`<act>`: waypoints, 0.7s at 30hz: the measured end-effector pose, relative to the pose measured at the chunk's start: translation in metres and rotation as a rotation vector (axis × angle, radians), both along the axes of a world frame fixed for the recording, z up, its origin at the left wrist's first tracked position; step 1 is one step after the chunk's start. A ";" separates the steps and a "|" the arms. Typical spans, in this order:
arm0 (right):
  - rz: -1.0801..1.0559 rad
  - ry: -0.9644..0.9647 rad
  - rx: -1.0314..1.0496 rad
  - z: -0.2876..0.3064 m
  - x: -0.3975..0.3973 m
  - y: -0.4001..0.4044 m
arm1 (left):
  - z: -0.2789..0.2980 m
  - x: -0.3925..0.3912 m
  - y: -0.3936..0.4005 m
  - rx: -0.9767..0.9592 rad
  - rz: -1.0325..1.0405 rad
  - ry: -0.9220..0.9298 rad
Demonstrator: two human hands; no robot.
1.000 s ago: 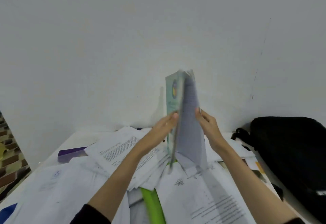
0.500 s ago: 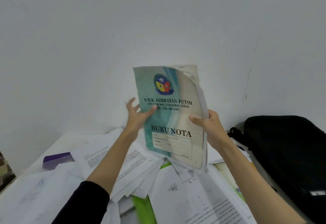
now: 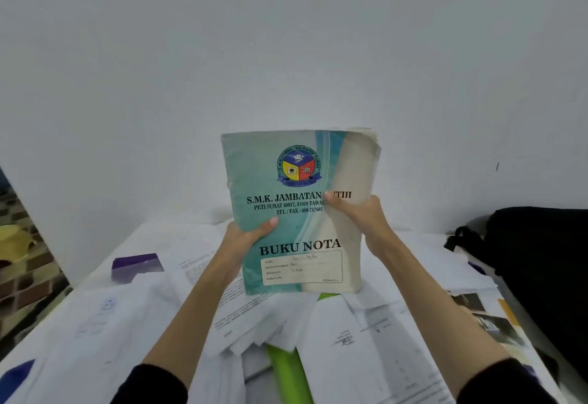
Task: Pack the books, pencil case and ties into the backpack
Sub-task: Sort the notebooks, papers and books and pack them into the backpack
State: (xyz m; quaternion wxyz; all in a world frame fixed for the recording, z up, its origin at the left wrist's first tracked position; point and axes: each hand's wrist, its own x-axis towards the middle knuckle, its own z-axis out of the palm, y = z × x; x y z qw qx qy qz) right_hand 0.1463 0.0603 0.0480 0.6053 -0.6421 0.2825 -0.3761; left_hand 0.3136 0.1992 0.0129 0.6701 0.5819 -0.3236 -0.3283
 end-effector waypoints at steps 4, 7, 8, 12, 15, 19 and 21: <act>0.004 -0.001 -0.007 -0.008 -0.002 0.004 | -0.007 0.000 0.003 -0.014 0.002 -0.012; -0.012 -0.013 -0.024 -0.011 -0.001 0.012 | -0.009 0.003 0.003 -0.019 -0.001 0.003; -0.020 -0.016 -0.036 -0.013 0.000 0.014 | -0.010 0.004 0.003 -0.019 0.001 0.010; -0.038 -0.024 -0.087 -0.014 0.000 0.018 | -0.013 0.004 0.002 -0.017 0.013 0.007; -0.037 -0.029 -0.102 -0.011 0.002 0.020 | -0.020 0.005 0.004 -0.014 0.037 0.000; -0.057 -0.002 -0.017 -0.032 0.000 0.018 | -0.028 0.001 0.003 0.062 0.052 -0.005; -0.064 0.054 0.014 -0.053 -0.001 0.019 | -0.029 0.001 0.001 0.075 0.073 0.001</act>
